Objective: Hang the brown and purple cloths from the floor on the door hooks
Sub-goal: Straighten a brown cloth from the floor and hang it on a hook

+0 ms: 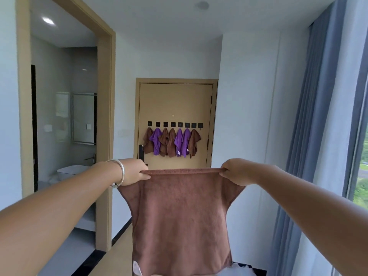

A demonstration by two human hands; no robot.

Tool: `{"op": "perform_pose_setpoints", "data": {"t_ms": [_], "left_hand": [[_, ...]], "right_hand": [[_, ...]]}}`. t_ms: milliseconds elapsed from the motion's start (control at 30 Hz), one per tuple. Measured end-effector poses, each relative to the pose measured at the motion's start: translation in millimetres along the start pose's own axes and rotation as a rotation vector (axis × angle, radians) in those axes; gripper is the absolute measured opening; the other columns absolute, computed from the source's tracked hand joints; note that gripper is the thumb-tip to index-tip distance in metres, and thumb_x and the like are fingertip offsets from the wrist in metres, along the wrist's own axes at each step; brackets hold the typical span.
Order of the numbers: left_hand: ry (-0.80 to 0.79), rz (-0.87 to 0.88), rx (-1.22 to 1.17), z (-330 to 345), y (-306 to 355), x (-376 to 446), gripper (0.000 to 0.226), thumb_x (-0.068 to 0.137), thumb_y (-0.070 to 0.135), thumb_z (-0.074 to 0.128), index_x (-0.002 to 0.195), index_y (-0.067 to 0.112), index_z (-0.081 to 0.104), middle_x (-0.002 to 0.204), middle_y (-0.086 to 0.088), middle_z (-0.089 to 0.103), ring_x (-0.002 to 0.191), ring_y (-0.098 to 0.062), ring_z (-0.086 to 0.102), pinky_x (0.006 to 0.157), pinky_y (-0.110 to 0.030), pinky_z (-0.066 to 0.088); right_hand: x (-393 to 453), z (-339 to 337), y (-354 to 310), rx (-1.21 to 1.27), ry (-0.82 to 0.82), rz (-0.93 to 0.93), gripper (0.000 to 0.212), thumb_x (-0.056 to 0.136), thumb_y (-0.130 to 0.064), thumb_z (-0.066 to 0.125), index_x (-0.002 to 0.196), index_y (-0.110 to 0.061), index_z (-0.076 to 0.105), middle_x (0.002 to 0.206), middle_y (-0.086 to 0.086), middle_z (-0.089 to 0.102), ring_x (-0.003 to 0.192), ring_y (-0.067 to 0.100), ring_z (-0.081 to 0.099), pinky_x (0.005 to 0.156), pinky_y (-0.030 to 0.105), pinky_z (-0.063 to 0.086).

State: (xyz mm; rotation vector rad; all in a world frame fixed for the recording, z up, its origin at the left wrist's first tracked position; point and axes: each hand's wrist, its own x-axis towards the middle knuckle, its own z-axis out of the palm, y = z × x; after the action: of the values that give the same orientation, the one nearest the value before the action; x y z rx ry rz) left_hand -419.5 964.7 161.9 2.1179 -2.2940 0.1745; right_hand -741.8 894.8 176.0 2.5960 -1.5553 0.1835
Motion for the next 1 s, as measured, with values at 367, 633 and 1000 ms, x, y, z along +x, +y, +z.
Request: {"op": "perform_pose_setpoints", "data": {"t_ms": [367, 633, 1000], "left_hand": [[-0.008, 0.015, -0.001, 19, -100, 102, 0.039, 0.102, 0.037, 0.039, 0.067, 0.02, 0.046, 0.068, 0.006, 0.048, 0.058, -0.007, 0.042, 0.052, -0.02, 0.03], [-0.022, -0.017, -0.024, 38, -142, 202, 0.037, 0.101, 0.039, 0.041, 0.074, 0.016, 0.051, 0.072, 0.002, 0.051, 0.06, -0.011, 0.043, 0.054, -0.022, 0.033], [0.043, -0.023, 0.033, 37, -183, 392, 0.039, 0.1, 0.041, 0.041, 0.067, 0.02, 0.045, 0.069, 0.005, 0.048, 0.06, -0.011, 0.042, 0.058, -0.023, 0.033]], "right_hand": [[137, 29, -30, -0.008, -0.038, 0.024, 0.036, 0.101, -0.036, 0.035, 0.116, -0.015, 0.059, 0.106, 0.003, 0.061, 0.096, 0.02, 0.056, 0.077, 0.029, 0.039], [247, 54, -9, 0.02, -0.048, 0.019, 0.035, 0.101, -0.037, 0.035, 0.104, -0.014, 0.061, 0.098, 0.005, 0.062, 0.089, 0.019, 0.058, 0.067, 0.026, 0.04], [429, 62, 56, 0.033, 0.01, 0.007, 0.032, 0.103, -0.033, 0.034, 0.104, -0.016, 0.061, 0.089, 0.002, 0.06, 0.075, 0.013, 0.053, 0.066, 0.024, 0.04]]}}
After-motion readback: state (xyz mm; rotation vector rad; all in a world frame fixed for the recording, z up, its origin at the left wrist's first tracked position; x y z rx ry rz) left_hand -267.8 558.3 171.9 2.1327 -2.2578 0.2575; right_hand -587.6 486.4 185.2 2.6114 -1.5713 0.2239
